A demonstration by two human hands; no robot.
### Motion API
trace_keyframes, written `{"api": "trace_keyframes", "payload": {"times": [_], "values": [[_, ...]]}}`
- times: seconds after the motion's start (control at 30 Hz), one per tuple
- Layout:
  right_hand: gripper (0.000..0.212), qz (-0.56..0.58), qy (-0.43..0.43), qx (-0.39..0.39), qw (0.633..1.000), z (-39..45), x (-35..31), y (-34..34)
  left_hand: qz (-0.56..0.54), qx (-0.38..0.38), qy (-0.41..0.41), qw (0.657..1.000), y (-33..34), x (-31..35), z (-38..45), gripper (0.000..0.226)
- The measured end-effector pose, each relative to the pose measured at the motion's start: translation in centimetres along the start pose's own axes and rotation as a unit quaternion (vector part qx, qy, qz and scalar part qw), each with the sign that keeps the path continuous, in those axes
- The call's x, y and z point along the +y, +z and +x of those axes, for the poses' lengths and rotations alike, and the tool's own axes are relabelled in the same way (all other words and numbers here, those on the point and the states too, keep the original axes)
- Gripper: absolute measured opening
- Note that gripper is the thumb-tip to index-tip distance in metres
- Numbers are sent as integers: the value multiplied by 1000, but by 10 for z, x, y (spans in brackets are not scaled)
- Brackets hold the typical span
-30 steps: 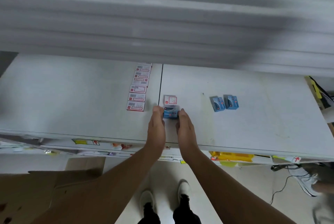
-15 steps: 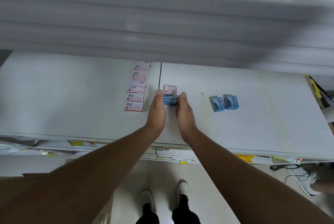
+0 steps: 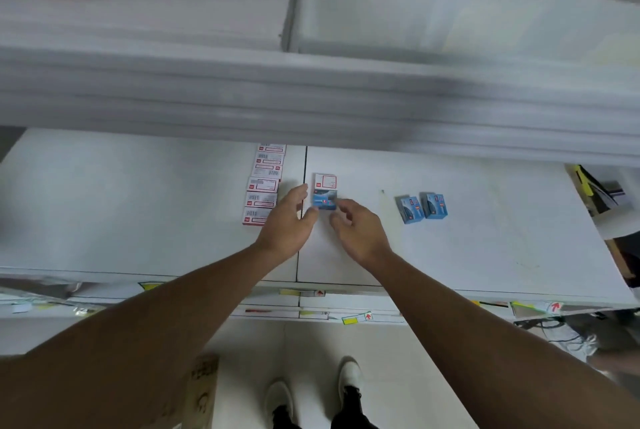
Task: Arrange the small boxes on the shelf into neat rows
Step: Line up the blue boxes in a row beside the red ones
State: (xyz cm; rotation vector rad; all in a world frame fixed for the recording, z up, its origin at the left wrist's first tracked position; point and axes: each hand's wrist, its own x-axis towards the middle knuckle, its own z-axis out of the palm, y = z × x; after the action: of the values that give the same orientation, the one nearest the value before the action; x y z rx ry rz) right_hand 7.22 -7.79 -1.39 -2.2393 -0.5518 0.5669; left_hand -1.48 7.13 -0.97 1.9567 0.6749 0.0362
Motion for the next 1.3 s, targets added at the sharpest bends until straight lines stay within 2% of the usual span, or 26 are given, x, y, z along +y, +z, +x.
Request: {"api": "trace_keyframes", "payload": {"times": [0.1, 0.23, 0.33, 0.57, 0.9, 1.3], "values": [[44, -89, 10, -15, 996, -6, -11, -14, 143, 6, 41, 989, -17, 1, -7, 61], [48, -162, 14, -42, 986, -19, -26, -35, 342, 5, 108, 933, -36, 11, -18, 58], [48, -181, 35, -54, 981, -32, -35, -53, 416, -12, 142, 898, -44, 26, -25, 55], [52, -236, 41, -44, 970, -65, -41, -104, 463, -22, 161, 871, -48, 69, -48, 53], [48, -264, -1, -43, 964, -113, -18, -170, 504, 20, 153, 850, -12, 118, -102, 52], [51, -298, -27, -40, 953, -171, 45, -221, 500, 23, 138, 855, 78, 170, -179, 46]]}}
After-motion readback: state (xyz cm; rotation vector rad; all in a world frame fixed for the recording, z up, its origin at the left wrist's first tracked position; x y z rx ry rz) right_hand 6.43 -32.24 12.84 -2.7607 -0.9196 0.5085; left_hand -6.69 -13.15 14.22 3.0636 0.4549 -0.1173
